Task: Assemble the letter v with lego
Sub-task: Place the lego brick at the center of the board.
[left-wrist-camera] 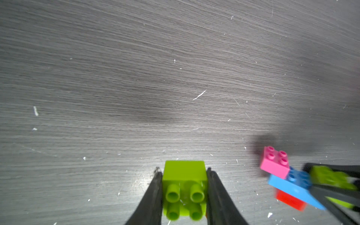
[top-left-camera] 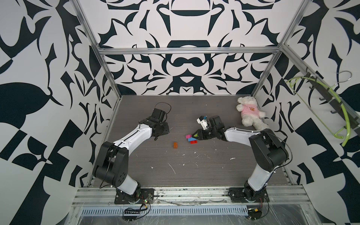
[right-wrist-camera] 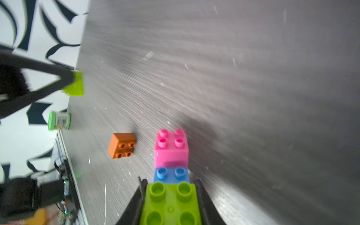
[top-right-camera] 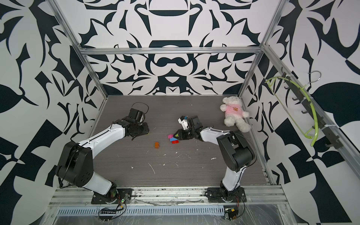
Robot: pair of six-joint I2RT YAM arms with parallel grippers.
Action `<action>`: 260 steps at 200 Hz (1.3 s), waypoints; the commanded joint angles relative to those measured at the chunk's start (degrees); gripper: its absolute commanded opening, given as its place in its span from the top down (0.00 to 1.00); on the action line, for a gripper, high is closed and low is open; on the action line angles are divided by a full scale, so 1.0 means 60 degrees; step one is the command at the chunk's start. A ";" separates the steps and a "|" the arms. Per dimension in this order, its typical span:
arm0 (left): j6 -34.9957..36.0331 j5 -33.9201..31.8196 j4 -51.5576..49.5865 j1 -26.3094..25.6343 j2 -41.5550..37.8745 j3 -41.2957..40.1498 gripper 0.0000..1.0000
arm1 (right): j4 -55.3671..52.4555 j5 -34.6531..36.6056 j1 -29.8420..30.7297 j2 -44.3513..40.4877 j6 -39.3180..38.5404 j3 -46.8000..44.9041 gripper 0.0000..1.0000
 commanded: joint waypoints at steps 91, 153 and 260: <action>0.0177 0.0120 -0.0186 0.0116 -0.0363 -0.0250 0.88 | 0.0920 0.1902 0.0399 -0.0107 0.2348 -0.0524 0.59; 0.0176 0.0147 -0.0338 0.0131 -0.0449 -0.0104 0.88 | -0.0062 0.2379 0.0374 -0.0374 0.1584 -0.0385 0.39; -0.0457 0.0561 0.0528 -0.0216 -0.0351 -0.0774 0.87 | -0.1221 0.2527 -0.0077 -0.1074 0.0146 -0.0227 0.46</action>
